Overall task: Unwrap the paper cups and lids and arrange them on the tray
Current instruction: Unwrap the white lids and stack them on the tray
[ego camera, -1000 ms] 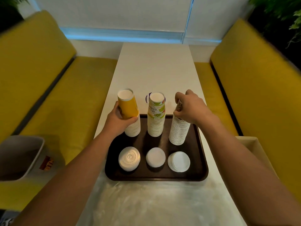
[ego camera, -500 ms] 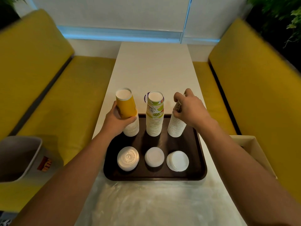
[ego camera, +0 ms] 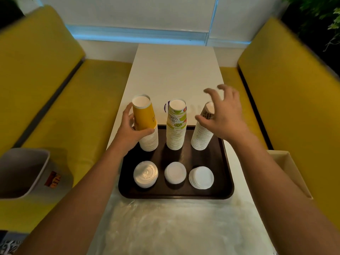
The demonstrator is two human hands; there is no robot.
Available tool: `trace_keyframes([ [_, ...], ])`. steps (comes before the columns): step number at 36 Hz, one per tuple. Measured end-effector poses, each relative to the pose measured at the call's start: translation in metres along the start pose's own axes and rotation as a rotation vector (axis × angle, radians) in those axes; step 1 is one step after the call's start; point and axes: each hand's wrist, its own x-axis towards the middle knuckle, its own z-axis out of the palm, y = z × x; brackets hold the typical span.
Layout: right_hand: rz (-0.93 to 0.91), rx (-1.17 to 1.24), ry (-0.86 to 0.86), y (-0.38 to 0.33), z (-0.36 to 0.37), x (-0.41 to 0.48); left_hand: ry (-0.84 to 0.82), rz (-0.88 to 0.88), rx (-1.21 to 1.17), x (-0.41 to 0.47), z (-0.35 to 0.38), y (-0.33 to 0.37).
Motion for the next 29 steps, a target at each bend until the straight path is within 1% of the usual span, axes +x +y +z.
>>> trace_keyframes([
  [1, 0.016, 0.068, 0.108, -0.004, -0.002, -0.009, 0.038, 0.000, -0.039, -0.006, -0.001, 0.002],
  [3, 0.053, 0.211, 0.329, -0.017, -0.002, -0.035, 0.181, 0.020, -0.058, -0.026, 0.000, 0.001],
  [4, 0.057, 0.257, 0.413, -0.023, 0.003, -0.051, 0.272, 0.054, -0.045, -0.039, 0.002, -0.002],
  [5, 0.043, 0.279, 0.444, -0.030, 0.010, -0.066, 0.361, 0.105, -0.011, -0.052, 0.005, -0.007],
  [6, 0.006, 0.282, 0.408, -0.035, 0.021, -0.082, 0.431, 0.173, 0.060, -0.065, 0.008, -0.015],
  [7, -0.055, 0.267, 0.324, -0.040, 0.033, -0.096, 0.461, 0.248, 0.170, -0.076, 0.011, -0.026],
  [8, -0.125, 0.232, 0.209, -0.043, 0.048, -0.107, 0.444, 0.316, 0.310, -0.085, 0.014, -0.038],
  [10, -0.207, 0.123, -0.054, -0.050, 0.079, -0.127, 0.324, 0.380, 0.605, -0.100, 0.021, -0.063],
  [12, -0.195, 0.040, -0.247, -0.059, 0.106, -0.140, 0.185, 0.307, 0.844, -0.112, 0.027, -0.083],
  [14, -0.180, -0.007, -0.345, -0.064, 0.124, -0.147, 0.122, 0.231, 0.953, -0.120, 0.033, -0.095],
  [16, -0.178, -0.036, -0.390, -0.066, 0.135, -0.151, 0.106, 0.198, 0.993, -0.122, 0.035, -0.102],
  [21, -0.138, -0.054, -0.400, -0.065, 0.143, -0.143, 0.084, 0.211, 1.037, -0.114, 0.034, -0.106],
  [29, -0.135, -0.032, -0.336, -0.064, 0.143, -0.134, 0.102, 0.212, 1.006, -0.107, 0.033, -0.101],
])
